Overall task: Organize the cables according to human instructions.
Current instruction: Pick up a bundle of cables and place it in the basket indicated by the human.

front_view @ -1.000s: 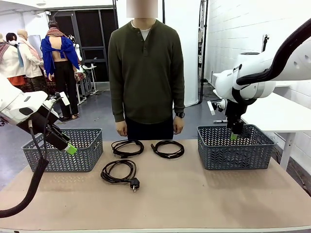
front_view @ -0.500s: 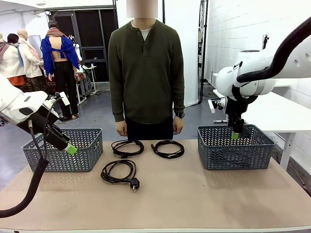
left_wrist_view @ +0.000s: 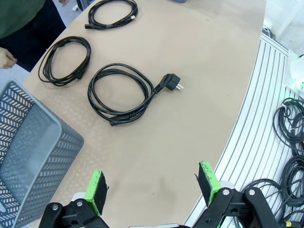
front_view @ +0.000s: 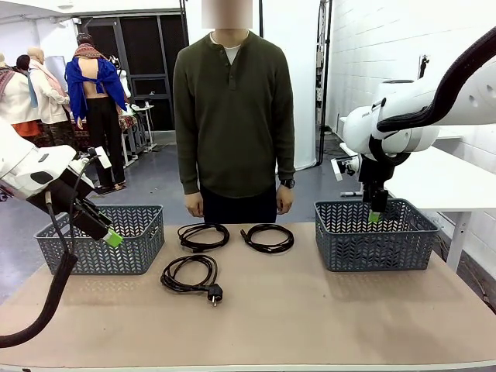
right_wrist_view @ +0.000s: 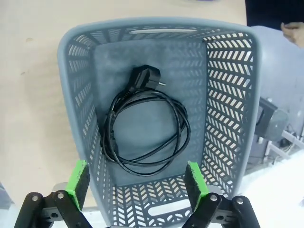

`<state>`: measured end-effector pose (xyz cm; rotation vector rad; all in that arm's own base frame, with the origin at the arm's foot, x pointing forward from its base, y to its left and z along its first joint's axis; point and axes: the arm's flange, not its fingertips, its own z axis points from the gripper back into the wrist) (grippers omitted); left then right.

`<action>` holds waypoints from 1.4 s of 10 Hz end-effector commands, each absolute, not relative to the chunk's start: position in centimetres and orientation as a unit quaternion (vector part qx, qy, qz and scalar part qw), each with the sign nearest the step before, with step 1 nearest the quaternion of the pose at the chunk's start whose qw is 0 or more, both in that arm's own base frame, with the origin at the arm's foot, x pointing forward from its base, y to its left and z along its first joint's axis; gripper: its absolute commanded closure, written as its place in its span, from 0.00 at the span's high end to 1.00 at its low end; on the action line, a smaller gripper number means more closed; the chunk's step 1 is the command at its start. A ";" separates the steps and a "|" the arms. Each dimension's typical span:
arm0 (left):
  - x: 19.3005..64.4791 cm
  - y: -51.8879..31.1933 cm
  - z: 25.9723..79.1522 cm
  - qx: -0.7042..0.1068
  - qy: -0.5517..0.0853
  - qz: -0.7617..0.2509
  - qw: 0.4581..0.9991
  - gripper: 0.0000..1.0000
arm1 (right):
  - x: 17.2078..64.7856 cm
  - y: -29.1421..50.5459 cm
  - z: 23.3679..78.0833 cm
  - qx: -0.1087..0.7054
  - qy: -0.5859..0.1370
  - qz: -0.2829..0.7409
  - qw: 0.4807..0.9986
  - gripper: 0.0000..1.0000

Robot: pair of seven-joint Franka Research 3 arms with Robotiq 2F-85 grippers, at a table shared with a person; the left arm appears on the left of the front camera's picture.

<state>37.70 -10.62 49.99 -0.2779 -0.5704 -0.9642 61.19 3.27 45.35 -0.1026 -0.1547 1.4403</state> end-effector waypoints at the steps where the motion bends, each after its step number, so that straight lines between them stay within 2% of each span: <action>1: 37.7 -10.4 49.9 -0.143 -0.271 -0.460 0.833 1.00 | 61.2 3.2 45.3 -0.047 -0.071 0.658 0.748 1.00; 3: 37.7 -10.4 49.9 -0.143 -0.271 -0.460 0.833 1.00 | 58.9 5.4 47.2 -0.035 -0.070 0.605 0.793 1.00; 6: 37.7 -10.4 49.9 -0.143 -0.271 -0.460 0.833 1.00 | 55.4 7.8 50.2 -0.028 -0.080 0.567 0.819 1.00; 8: 37.7 -10.4 49.9 -0.143 -0.271 -0.460 0.833 1.00 | 53.1 9.5 50.8 0.004 -0.120 0.541 0.832 1.00; 11: 37.7 -10.4 49.9 -0.143 -0.271 -0.460 0.833 1.00 | 49.0 12.3 50.3 0.043 -0.179 0.516 0.836 1.00; 14: 37.7 -10.4 49.9 -0.143 -0.271 -0.460 0.833 1.00 | 46.6 14.1 47.6 0.024 -0.197 0.505 0.840 1.00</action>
